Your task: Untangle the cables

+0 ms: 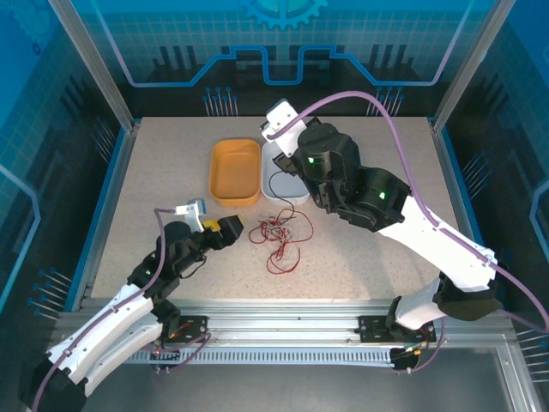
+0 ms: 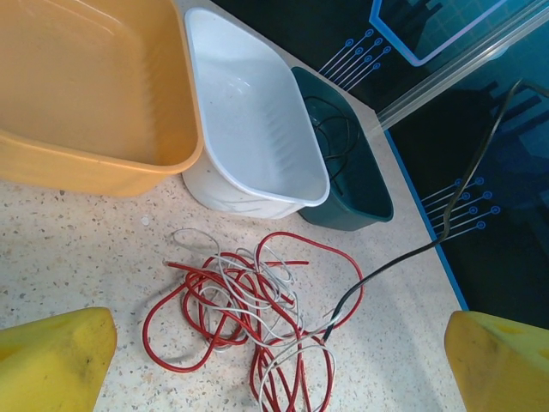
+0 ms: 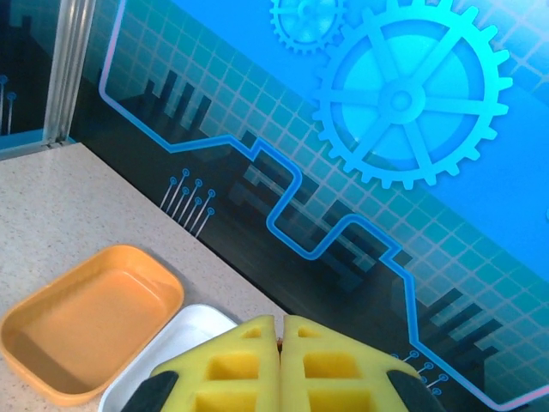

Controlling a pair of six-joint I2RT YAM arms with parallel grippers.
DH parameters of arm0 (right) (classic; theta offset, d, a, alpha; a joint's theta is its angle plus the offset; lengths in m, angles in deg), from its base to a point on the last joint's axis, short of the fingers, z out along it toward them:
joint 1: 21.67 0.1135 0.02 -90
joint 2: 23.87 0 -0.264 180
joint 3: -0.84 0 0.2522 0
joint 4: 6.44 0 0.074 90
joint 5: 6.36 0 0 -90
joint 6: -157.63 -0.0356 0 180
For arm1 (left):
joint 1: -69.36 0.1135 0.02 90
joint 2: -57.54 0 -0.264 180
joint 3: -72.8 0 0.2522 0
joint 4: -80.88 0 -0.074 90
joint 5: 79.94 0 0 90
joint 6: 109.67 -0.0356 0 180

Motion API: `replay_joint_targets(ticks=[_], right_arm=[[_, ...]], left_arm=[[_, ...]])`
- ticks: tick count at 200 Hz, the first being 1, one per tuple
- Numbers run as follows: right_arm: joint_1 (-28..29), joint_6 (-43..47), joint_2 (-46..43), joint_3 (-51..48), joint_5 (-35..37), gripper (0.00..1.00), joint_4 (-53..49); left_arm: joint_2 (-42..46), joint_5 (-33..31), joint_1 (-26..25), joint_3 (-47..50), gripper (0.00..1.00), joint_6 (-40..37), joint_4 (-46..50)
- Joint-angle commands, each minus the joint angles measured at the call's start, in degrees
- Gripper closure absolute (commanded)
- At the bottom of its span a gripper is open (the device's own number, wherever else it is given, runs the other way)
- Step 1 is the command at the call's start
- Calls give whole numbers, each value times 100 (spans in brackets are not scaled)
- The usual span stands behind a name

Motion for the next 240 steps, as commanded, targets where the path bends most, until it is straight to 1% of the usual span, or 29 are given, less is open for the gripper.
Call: replay_joint_targets(ticks=[1,33,71,111,140,201,218,240], right_arm=[[-114,-126,-71,-241,179,100,216],[-644,-919,-109,-357,-296,100,-435],[-1033,-1084,-284,-441,-659,100,-523],[-1118,-758,-353,-165,-541,100,-495],[-1116,-335,-413,9,-245,100,-296],[-1176,228,-567,144,168,100,129],[-1283,305,-550,187,203,100,239],[-1581,251,-427,337,132,100,186]], left_arm=[[-38,68,36,19,1,160,-129],[-42,95,37,-1,1,148,-112],[-34,84,32,-40,1,136,-27],[-32,67,33,-24,1,185,-58],[-39,68,33,-32,1,187,-47],[-39,8,33,-27,1,200,-43],[-40,0,34,-25,1,200,-53],[-47,-19,36,-23,1,200,-60]])
